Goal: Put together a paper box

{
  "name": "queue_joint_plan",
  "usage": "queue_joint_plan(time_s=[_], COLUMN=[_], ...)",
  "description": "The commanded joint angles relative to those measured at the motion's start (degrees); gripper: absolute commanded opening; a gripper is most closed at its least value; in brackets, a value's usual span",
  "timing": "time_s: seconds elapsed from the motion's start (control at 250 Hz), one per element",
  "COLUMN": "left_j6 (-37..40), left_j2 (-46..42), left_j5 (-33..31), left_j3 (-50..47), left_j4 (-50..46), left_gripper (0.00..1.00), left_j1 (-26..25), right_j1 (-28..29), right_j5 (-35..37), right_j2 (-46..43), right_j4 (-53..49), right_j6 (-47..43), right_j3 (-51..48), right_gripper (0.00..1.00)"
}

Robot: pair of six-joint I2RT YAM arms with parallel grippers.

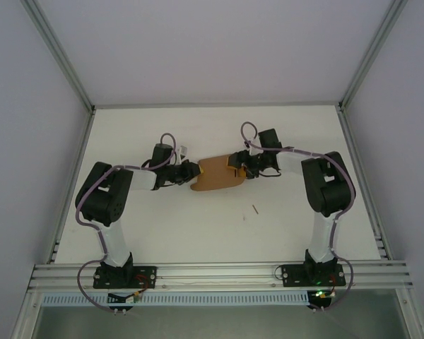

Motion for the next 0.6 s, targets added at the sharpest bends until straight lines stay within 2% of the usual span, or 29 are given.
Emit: queue_joint_plan(time_s=[0.0, 0.092, 0.156, 0.22, 0.268, 0.295, 0.307, 0.351, 0.479, 0.595], left_j6=[-0.61, 0.23, 1.49, 3.44, 5.77, 8.25, 9.55, 14.83, 35.26, 51.82], left_j2=[1.47, -0.07, -2.09, -5.42, -8.63, -10.8, -11.76, -15.85, -25.26, -29.97], left_j5=[0.49, -0.61, -2.15, -4.99, -8.0, -9.24, -9.75, -13.96, -36.44, -44.9], left_j3=[-1.37, -0.63, 0.19, 0.69, 1.09, 1.29, 1.45, 1.34, 1.42, 0.06], left_j4=[-0.33, -1.72, -4.05, -6.49, -9.05, -10.65, -11.23, -13.7, -19.43, -19.0], left_gripper=[0.16, 0.17, 0.27, 0.51, 0.76, 0.97, 1.0, 1.0, 1.0, 1.0], left_j1=[0.37, 0.32, 0.27, 0.16, -0.22, -0.78, -1.13, -3.39, -15.49, -23.43], right_j1=[0.29, 0.24, 0.26, 0.28, 0.25, 0.27, 0.23, 0.02, -1.69, -3.74], right_j5=[-5.8, -6.94, -6.69, -5.51, -3.94, -2.52, -1.72, 0.99, 0.44, -2.43], right_j2=[-0.49, -1.85, -3.14, -4.78, -5.97, -6.58, -6.91, -7.52, -7.72, -8.09], right_j4=[6.74, 8.23, 8.05, 7.1, 4.98, 3.05, 2.12, -1.51, -11.77, -19.57], right_j6=[2.89, 4.04, 3.99, 4.08, 4.21, 4.32, 4.48, 5.63, 9.98, 13.99], right_j3=[0.45, -0.1, -0.6, -1.26, -1.4, -1.24, -1.1, -0.59, 2.23, 4.55], right_gripper=[0.5, 0.4, 0.39, 0.39, 0.39, 0.39, 0.39, 0.39, 0.38, 0.4])
